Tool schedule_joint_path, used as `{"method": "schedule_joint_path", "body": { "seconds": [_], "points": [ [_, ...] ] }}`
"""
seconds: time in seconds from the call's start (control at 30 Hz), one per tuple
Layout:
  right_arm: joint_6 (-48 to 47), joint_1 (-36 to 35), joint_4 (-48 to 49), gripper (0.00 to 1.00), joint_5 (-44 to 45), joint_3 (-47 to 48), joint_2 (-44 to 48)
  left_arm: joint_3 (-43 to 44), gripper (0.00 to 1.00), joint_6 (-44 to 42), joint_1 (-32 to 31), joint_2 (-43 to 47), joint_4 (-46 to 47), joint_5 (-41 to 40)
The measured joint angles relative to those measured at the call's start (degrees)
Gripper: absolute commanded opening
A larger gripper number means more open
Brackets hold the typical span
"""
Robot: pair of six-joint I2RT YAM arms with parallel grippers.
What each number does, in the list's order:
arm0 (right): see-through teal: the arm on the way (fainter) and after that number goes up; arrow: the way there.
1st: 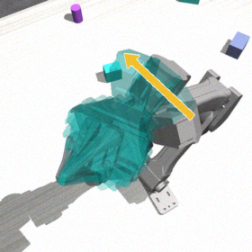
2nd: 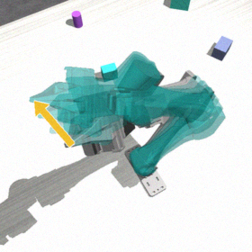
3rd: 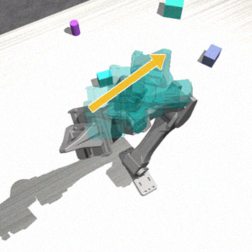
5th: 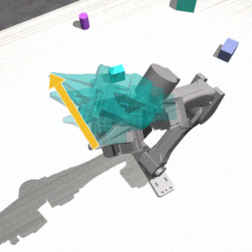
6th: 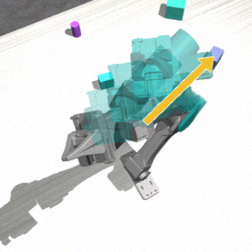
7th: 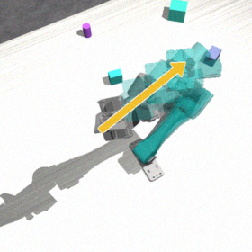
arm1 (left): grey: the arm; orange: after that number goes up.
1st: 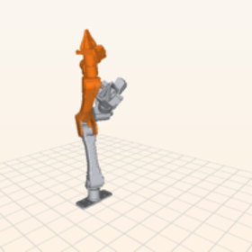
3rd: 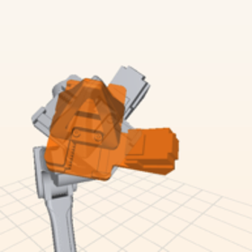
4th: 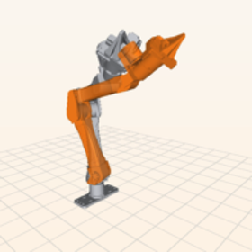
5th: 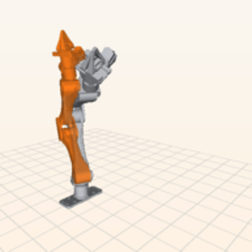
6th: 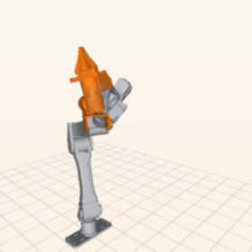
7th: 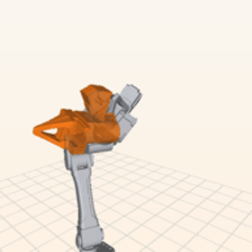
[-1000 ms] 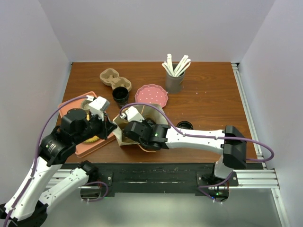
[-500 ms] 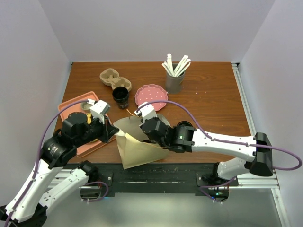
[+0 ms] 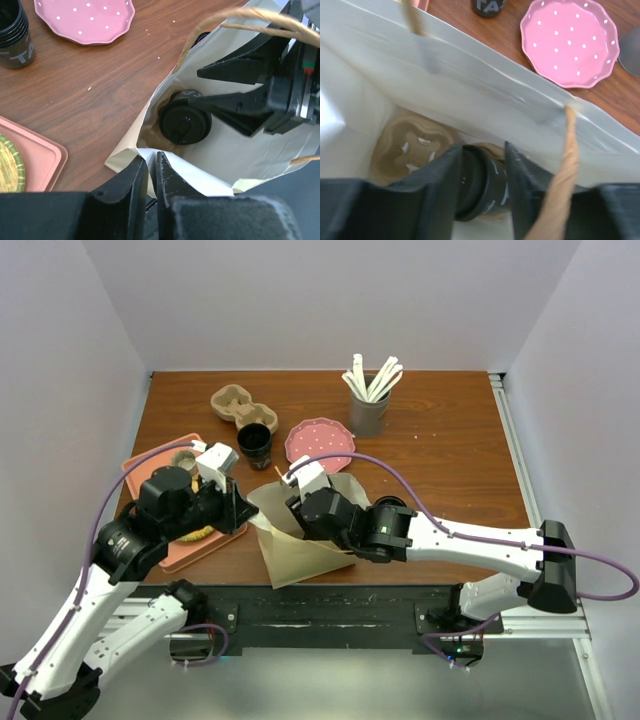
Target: Pack the takeout coffee
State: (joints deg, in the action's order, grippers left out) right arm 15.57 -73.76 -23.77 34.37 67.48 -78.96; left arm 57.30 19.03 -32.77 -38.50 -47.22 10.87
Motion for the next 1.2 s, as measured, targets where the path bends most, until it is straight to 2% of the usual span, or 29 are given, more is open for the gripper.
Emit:
{"method": "schedule_joint_path", "body": {
  "seconds": [0.3,0.57,0.9,1.2],
  "points": [
    [1.0,0.0,-3.8,0.69,0.6,6.6,-0.4,5.4,0.43,2.3,0.0,-5.2,0.0,0.9],
    [4.3,0.0,-10.4,0.70,2.1,14.9,-2.3,9.2,0.50,8.6,0.0,-8.6,-1.2,4.3],
    [6.1,0.0,-12.3,0.67,2.2,12.7,-1.4,9.9,0.54,13.0,0.0,-12.3,-2.9,10.9],
    [5.9,0.0,-11.1,0.66,4.1,9.8,3.6,1.6,0.56,19.6,0.0,-9.7,4.9,22.1]
  ]
}}
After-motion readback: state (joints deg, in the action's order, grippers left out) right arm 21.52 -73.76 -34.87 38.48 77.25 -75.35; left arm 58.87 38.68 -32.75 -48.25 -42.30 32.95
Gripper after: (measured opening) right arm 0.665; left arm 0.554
